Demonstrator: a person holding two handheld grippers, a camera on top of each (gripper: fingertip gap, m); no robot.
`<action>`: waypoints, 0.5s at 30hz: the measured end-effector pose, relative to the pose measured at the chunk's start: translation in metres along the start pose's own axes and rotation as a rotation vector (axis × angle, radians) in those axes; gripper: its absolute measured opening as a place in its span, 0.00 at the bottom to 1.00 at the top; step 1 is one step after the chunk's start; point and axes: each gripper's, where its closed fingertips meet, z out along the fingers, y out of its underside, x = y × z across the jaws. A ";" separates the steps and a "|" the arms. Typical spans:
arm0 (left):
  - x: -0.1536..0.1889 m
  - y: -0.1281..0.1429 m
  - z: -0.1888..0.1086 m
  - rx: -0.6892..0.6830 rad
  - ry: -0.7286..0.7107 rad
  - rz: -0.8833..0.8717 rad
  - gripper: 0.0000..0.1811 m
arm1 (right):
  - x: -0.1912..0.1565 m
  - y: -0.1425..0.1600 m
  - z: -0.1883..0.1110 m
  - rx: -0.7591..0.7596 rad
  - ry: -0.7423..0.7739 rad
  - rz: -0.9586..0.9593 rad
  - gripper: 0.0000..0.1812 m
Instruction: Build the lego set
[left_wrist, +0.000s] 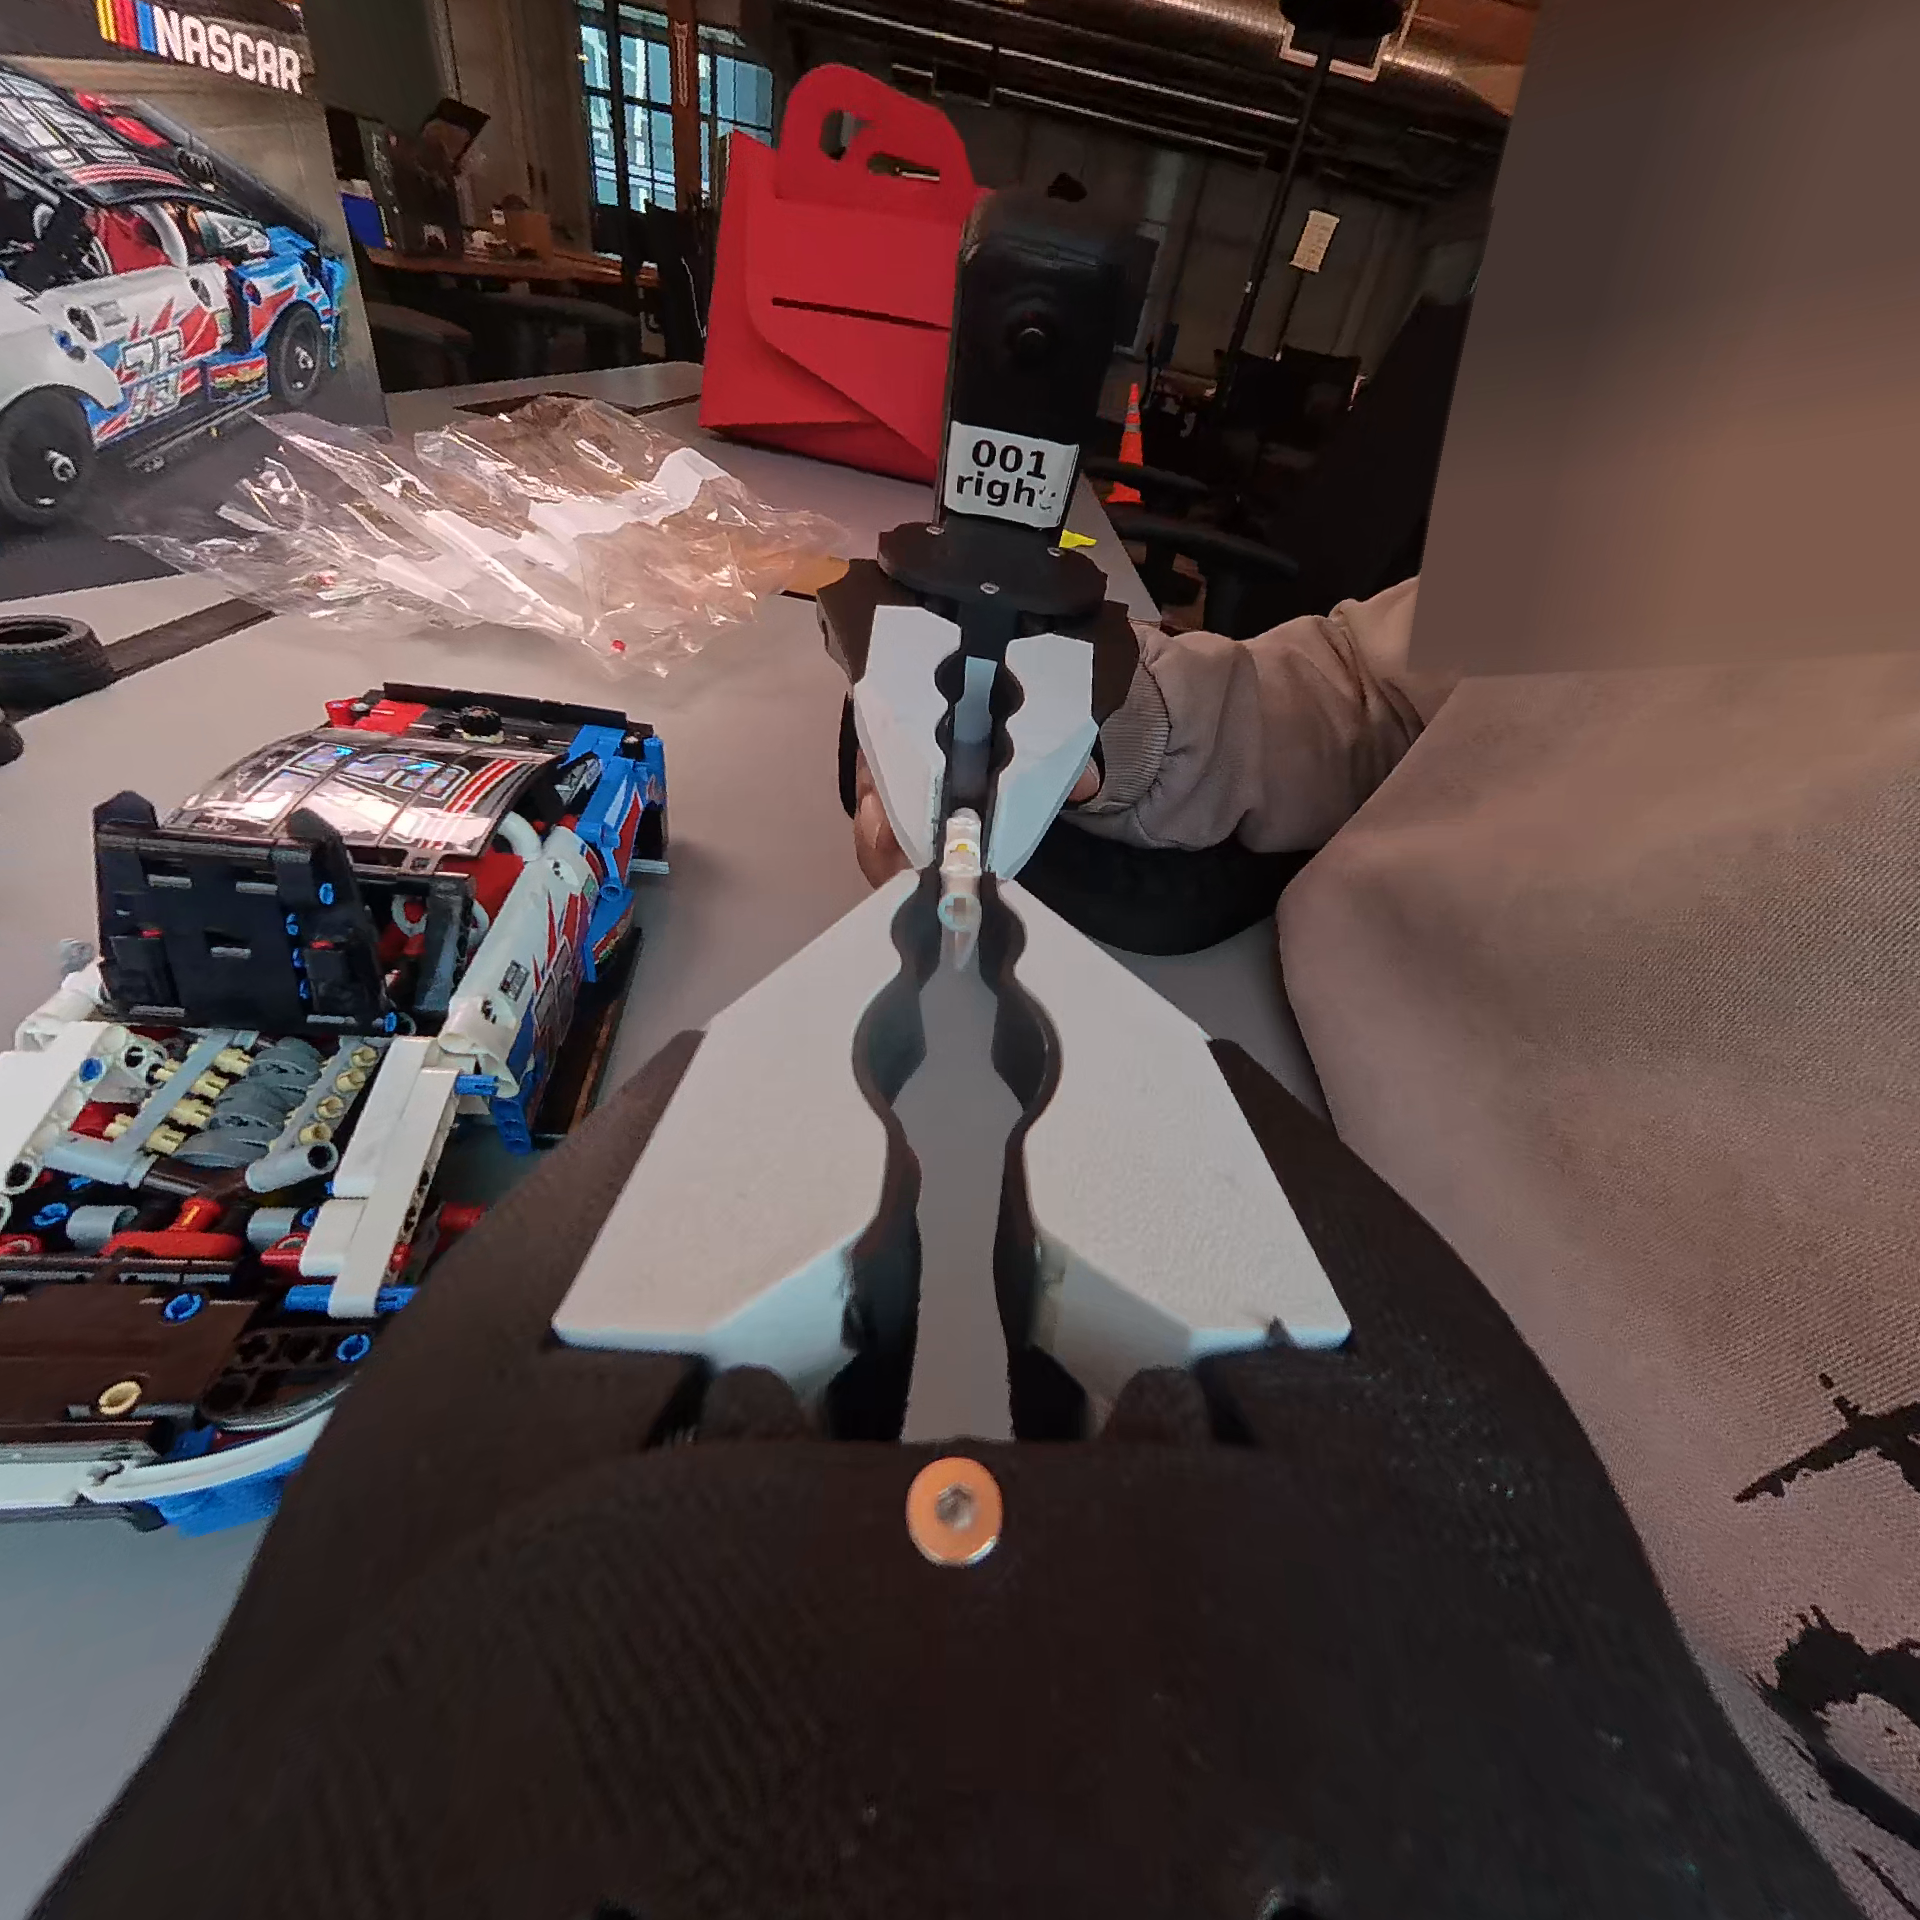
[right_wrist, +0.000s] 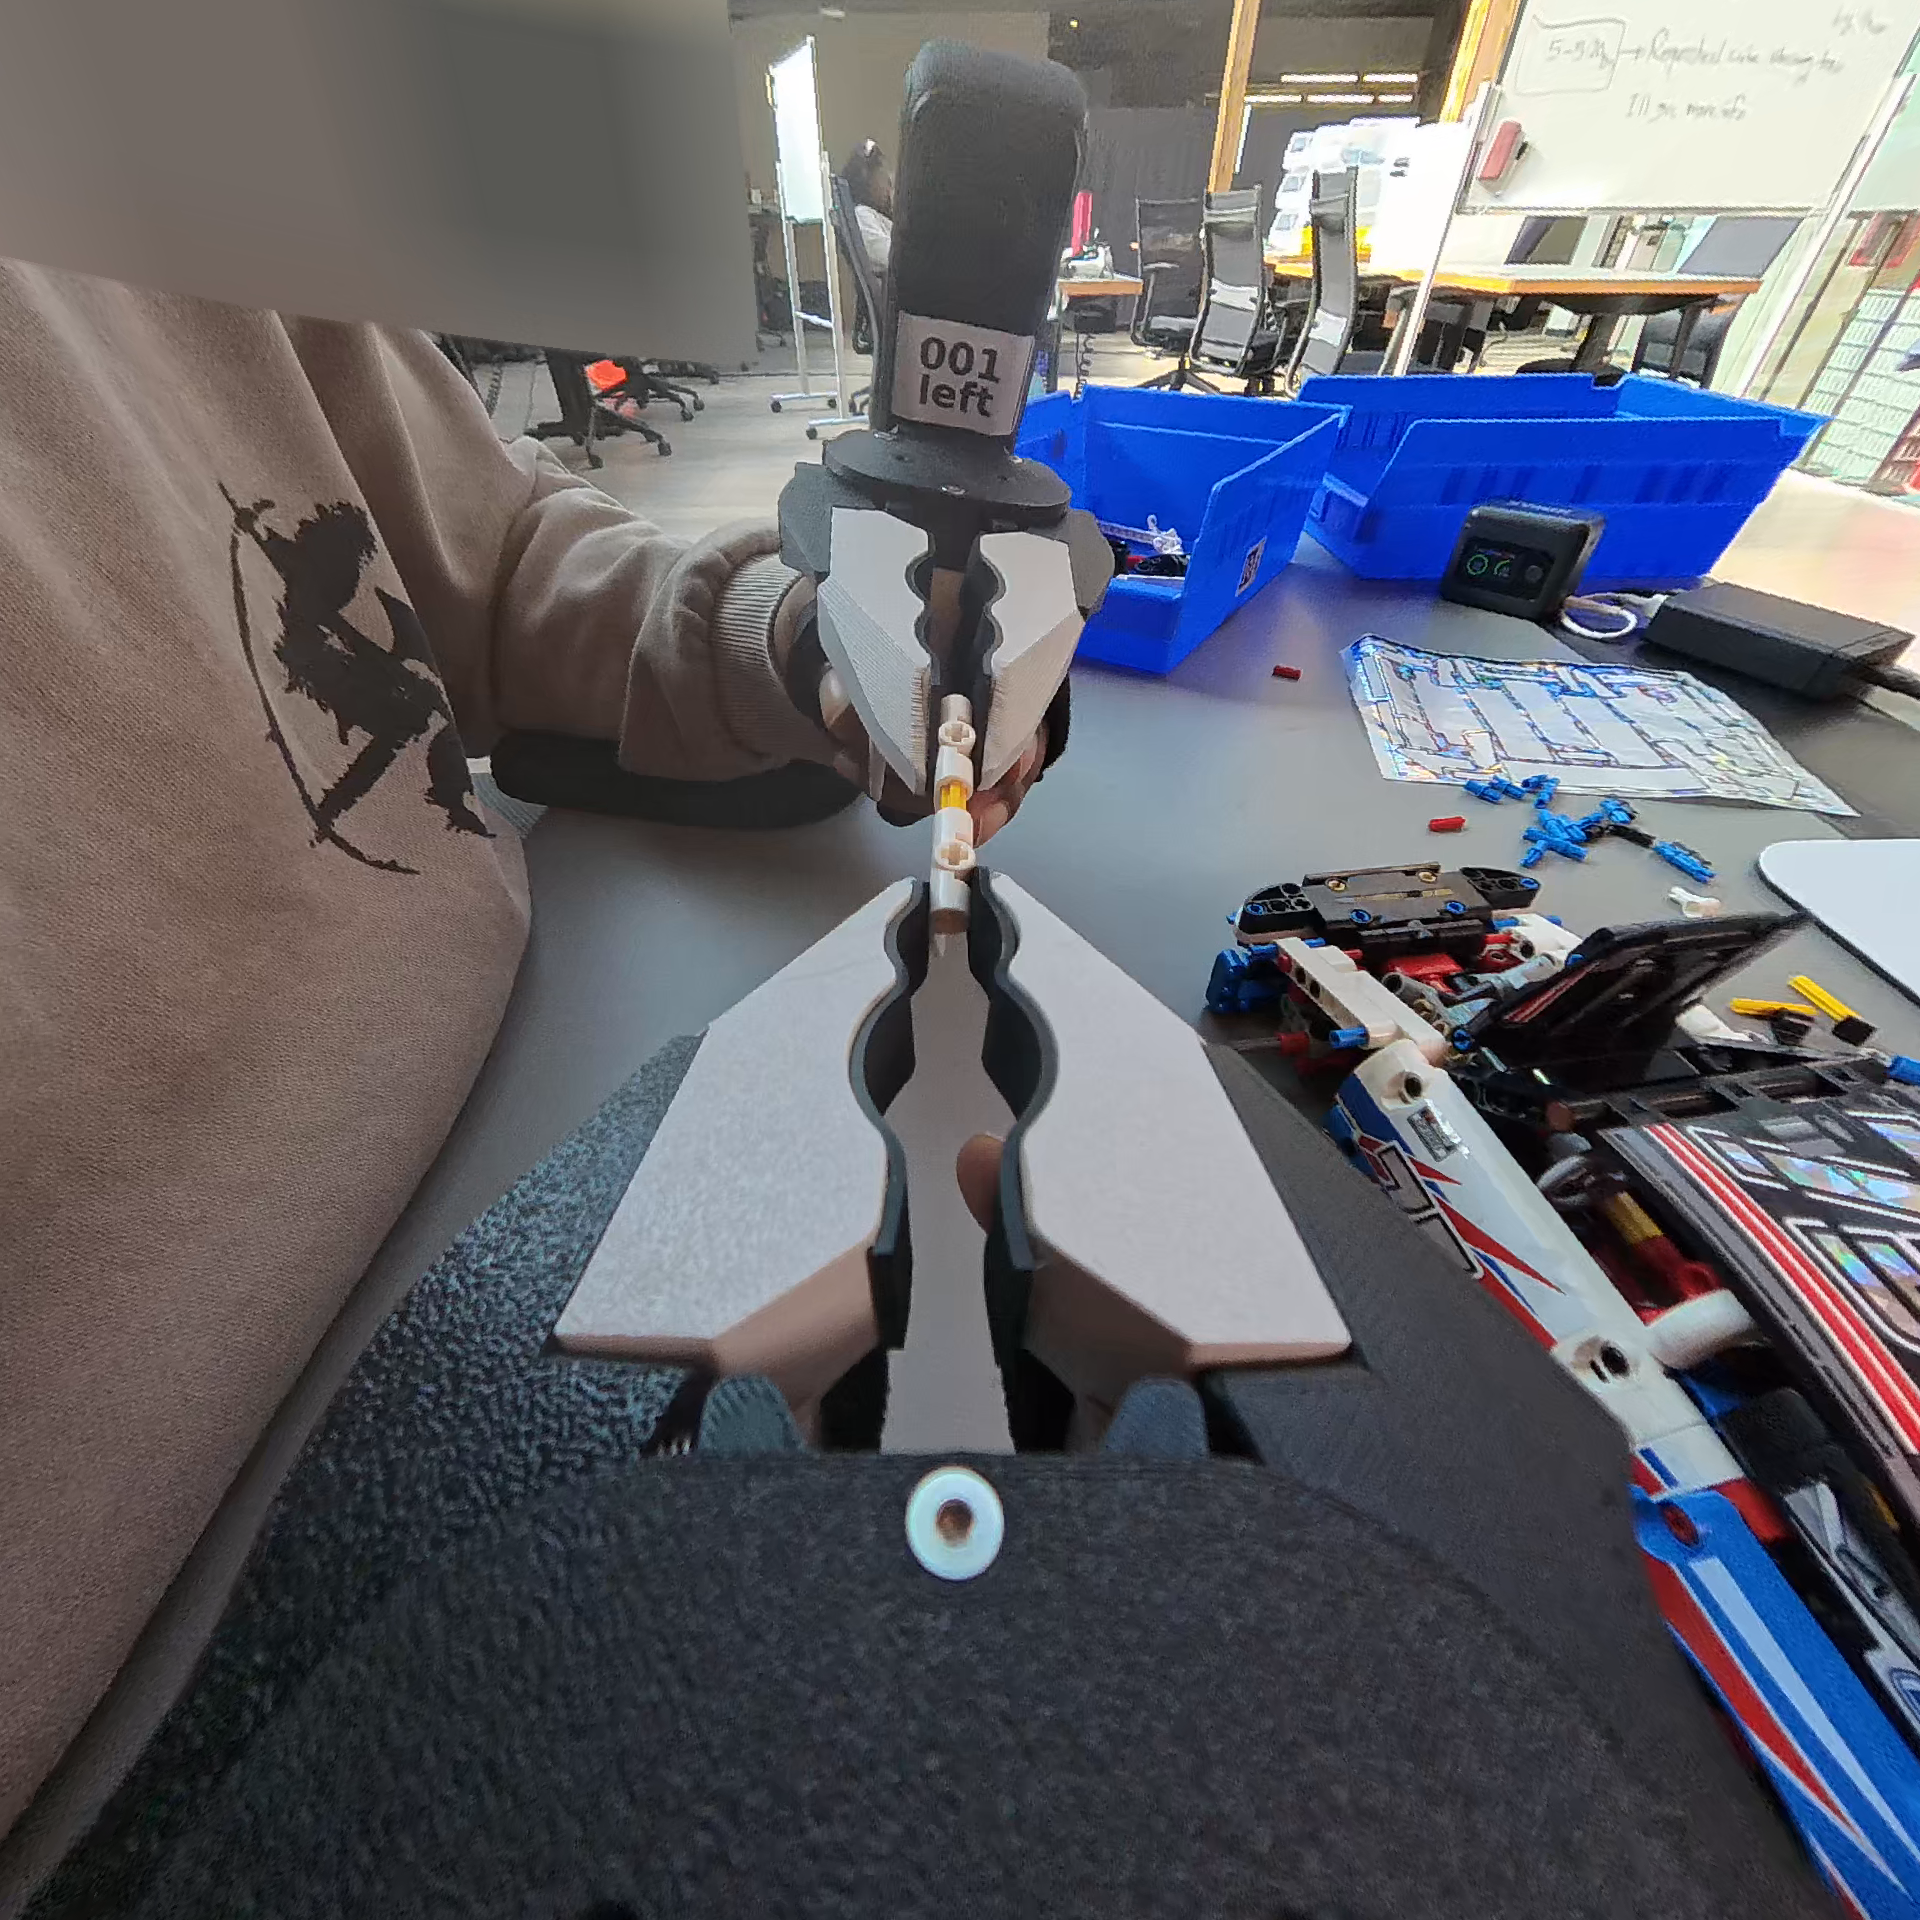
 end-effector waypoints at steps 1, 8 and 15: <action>0.000 -0.001 0.000 0.004 -0.006 0.006 0.03 | 0.000 -0.001 -0.001 0.003 -0.002 0.003 0.04; -0.021 -0.033 -0.034 0.175 -0.113 -0.020 0.03 | 0.014 0.001 -0.023 -0.008 0.047 -0.013 0.03; -0.036 -0.010 -0.035 0.012 -0.109 -0.083 0.03 | 0.019 0.031 -0.007 -0.212 0.019 0.032 0.04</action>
